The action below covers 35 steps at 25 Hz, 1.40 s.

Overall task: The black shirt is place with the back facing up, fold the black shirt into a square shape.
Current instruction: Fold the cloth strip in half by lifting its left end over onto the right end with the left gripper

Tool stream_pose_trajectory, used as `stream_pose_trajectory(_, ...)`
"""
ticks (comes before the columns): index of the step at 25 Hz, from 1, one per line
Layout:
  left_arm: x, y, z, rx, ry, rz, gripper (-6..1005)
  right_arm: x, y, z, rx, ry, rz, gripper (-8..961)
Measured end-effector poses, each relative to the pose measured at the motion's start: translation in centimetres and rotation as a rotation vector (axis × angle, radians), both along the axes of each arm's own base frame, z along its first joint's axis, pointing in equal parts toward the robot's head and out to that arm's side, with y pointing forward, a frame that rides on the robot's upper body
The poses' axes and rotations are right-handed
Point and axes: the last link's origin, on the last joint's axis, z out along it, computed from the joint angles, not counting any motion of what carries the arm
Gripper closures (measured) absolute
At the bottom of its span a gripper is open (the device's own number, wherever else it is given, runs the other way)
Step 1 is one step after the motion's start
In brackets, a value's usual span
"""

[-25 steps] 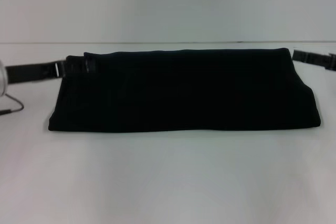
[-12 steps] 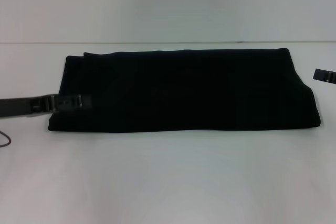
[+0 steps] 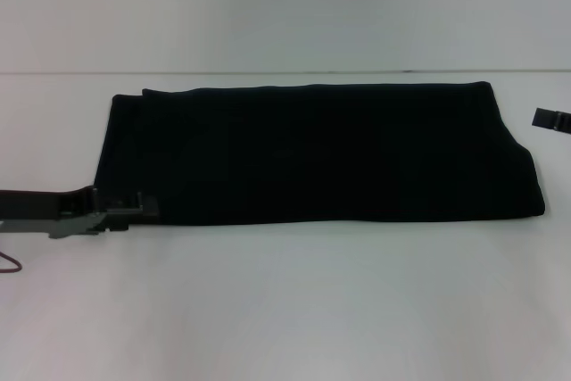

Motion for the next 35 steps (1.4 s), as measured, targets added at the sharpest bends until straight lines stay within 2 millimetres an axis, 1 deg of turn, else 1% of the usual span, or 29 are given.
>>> stream_pose_trajectory(3, -0.1, 0.1, -0.5, -0.018, -0.042, 0.102, 259, -0.4, 0.3, -0.2, -0.001, 0.003, 0.008, 244)
stream_pose_trajectory(10, -0.3, 0.2, -0.6, -0.018, -0.119, 0.282, 261, -1.0, 1.3, -0.2, 0.019, -0.013, 0.013, 244)
stream_pose_trajectory(12, -0.7, 0.2, -0.6, -0.005, -0.16, 0.347, 262, -1.1, 1.6, -0.1, 0.028, -0.019, 0.011, 245)
stream_pose_trajectory(16, -1.8, 0.0, 0.0, 0.049, -0.257, 0.459, 263, -1.3, 1.9, -0.2, 0.035, -0.025, 0.015, 245)
stream_pose_trajectory(18, -2.2, -0.1, 0.3, 0.065, -0.278, 0.497, 263, -1.4, 2.1, -0.2, 0.04, -0.026, 0.016, 245)
stream_pose_trajectory(25, -2.7, -0.1, -0.1, 0.081, -0.304, 0.559, 264, -1.8, 2.4, -0.4, 0.044, -0.026, 0.021, 246)
stream_pose_trajectory(35, -3.8, 0.2, -0.5, 0.133, -0.289, 0.605, 264, -1.9, 2.4, -0.7, 0.042, -0.021, 0.019, 247)
